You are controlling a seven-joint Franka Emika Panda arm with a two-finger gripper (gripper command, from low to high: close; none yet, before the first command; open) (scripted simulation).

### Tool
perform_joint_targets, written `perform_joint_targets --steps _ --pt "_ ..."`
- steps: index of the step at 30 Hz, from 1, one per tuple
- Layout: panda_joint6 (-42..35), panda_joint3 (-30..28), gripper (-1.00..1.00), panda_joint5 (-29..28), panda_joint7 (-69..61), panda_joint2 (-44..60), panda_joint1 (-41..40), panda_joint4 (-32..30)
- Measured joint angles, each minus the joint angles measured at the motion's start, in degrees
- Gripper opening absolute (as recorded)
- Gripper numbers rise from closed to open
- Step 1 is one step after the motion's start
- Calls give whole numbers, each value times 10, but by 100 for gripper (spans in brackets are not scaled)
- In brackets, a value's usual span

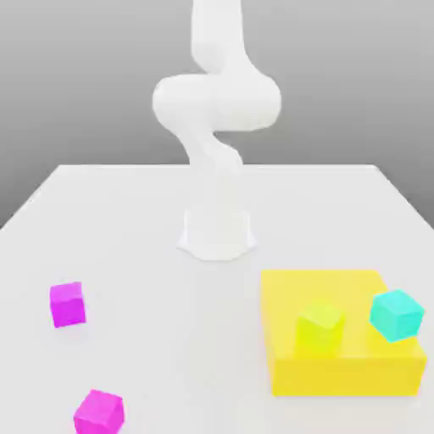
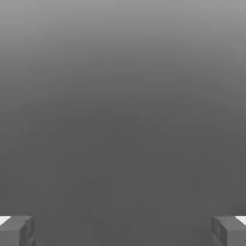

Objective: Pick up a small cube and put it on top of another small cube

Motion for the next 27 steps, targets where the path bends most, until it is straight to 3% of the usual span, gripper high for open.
perform_joint_targets --steps 27 --pt "190 -82 0 63 -58 565 -71 -30"
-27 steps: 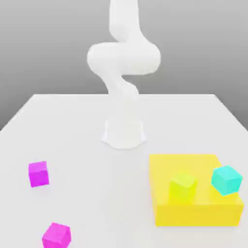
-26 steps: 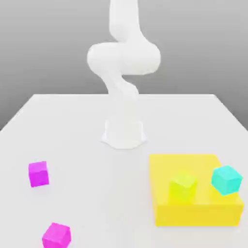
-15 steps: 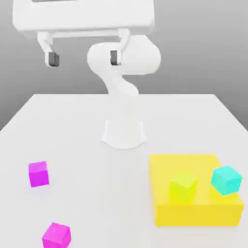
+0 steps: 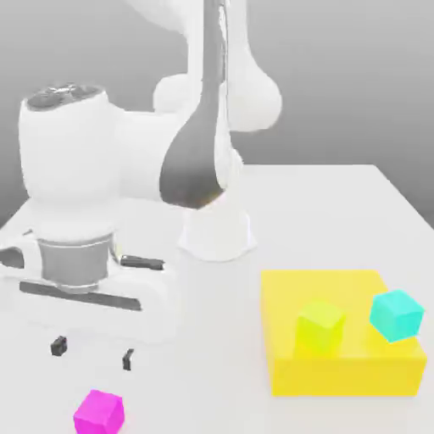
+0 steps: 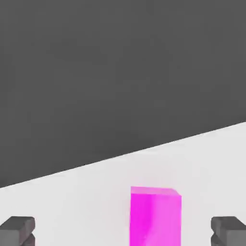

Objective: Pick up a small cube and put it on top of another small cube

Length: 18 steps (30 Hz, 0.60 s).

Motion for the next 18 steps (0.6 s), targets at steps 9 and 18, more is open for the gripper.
perform_joint_targets --steps 9,18 --pt "80 24 -100 30 -23 119 -26 19" --pt "13 10 -100 4 -3 32 -5 -1"
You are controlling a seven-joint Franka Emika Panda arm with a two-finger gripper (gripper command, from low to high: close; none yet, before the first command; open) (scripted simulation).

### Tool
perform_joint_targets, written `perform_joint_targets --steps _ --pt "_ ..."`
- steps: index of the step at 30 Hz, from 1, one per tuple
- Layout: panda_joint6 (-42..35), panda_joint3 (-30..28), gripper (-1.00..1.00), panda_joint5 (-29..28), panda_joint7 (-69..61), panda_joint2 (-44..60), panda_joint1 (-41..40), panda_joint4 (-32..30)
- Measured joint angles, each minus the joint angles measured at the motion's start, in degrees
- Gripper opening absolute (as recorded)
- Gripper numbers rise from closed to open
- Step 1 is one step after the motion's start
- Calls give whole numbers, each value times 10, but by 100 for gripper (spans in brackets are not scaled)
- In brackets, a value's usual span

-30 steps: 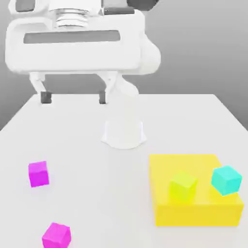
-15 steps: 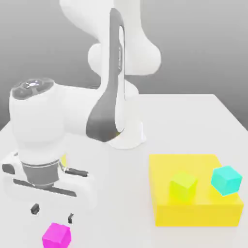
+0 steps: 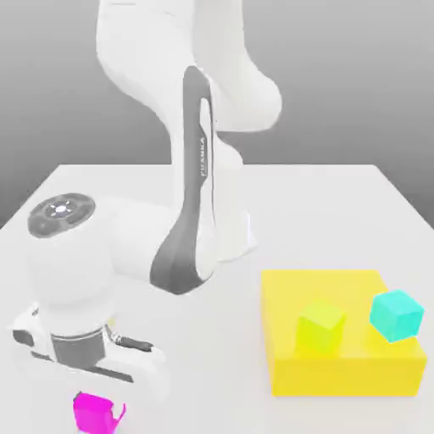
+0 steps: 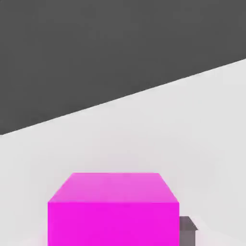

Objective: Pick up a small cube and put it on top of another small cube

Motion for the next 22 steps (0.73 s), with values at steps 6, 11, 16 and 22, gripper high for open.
perform_joint_targets --steps 6,11,16,22 --pt "-58 82 -100 -8 9 -91 83 -30" --pt "-108 159 -100 -18 21 -170 200 -57" --pt "-141 208 -100 -50 49 -228 309 -83" --pt "-79 207 100 -71 65 -180 309 -97"
